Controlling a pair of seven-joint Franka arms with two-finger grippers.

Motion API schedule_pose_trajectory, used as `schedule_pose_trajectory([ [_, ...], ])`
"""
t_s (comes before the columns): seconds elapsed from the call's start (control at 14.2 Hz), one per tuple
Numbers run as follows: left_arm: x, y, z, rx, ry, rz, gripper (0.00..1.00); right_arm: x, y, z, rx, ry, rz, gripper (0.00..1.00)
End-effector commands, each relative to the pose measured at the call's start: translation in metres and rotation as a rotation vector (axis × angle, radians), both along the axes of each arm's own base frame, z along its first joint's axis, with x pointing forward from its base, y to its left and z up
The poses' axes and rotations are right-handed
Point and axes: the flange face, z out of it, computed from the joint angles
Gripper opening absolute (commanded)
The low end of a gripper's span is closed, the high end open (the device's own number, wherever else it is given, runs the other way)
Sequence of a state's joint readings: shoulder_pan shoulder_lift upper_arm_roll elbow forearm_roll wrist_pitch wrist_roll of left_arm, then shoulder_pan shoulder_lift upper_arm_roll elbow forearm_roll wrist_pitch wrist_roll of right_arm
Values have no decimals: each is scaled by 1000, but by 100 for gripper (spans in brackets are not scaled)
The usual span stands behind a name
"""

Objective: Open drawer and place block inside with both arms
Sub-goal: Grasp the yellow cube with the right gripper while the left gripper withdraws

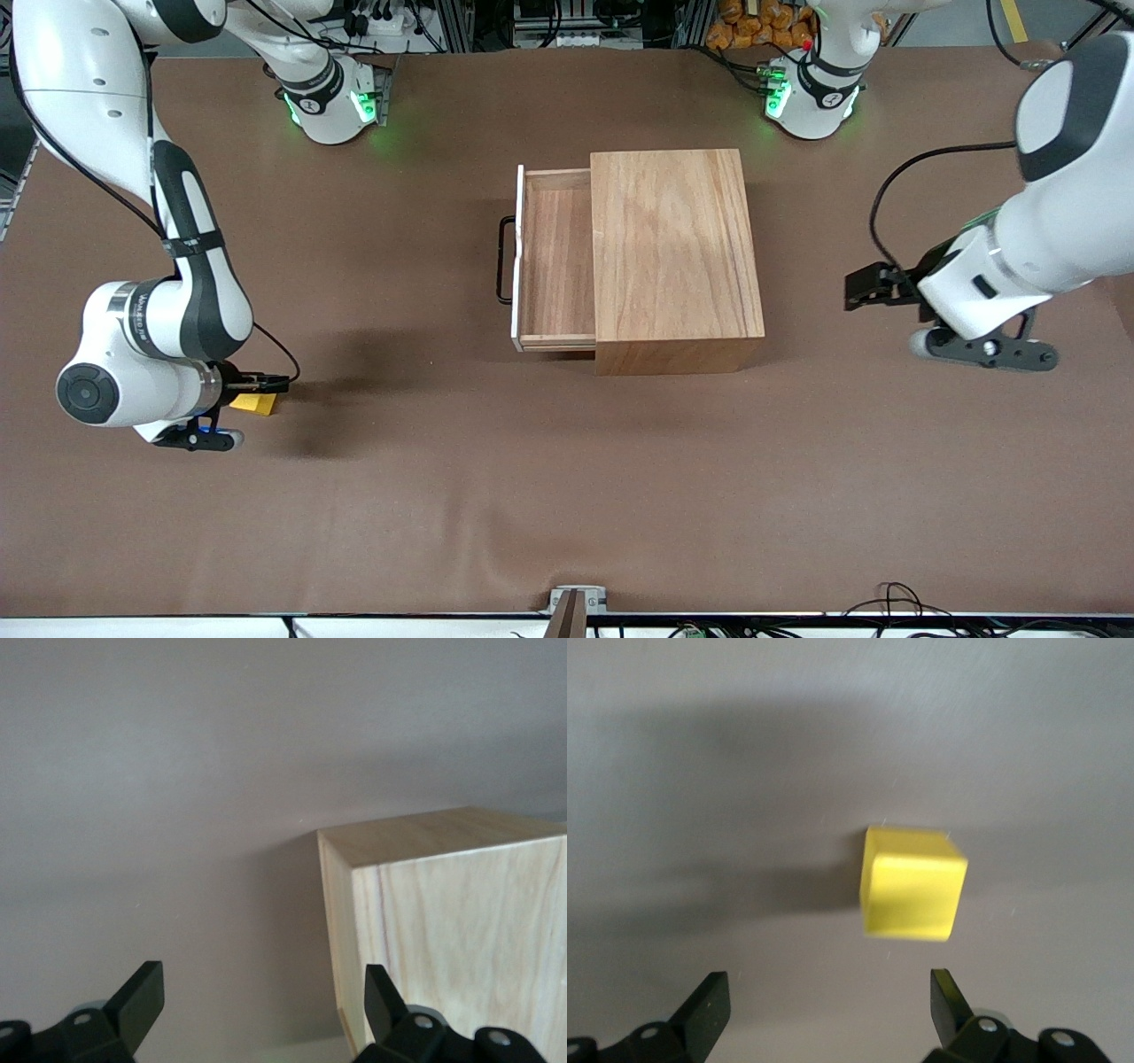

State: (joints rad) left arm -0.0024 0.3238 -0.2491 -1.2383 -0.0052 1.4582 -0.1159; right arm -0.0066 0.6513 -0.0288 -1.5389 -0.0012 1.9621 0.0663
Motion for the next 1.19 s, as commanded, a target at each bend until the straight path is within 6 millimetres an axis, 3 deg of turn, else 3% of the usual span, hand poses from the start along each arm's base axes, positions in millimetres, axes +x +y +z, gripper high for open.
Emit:
schedule_pose_trajectory([
  [0.0,-35,20,39,72,5,8,100,14,-50,-17,3,-96,-69,100],
  [0.14,-58,35,65,89,-12,28,100,16,-50,-31,2,-110,-82,100],
  [0.28,-74,56,79,87,-1,62,100,12,-44,-40,15,-91,-110,100],
  [0.49,-84,80,91,49,-13,41,100,11,-39,-45,31,-79,-188,100],
  [0.7,-113,91,93,52,-3,54,100,1,-38,-65,35,-41,-177,100],
  [0.91,-116,110,94,49,0,54,100,0,-39,-64,46,-36,-126,92],
  [1.12,-115,119,91,59,4,66,100,-1,-46,-63,74,-38,1,50],
])
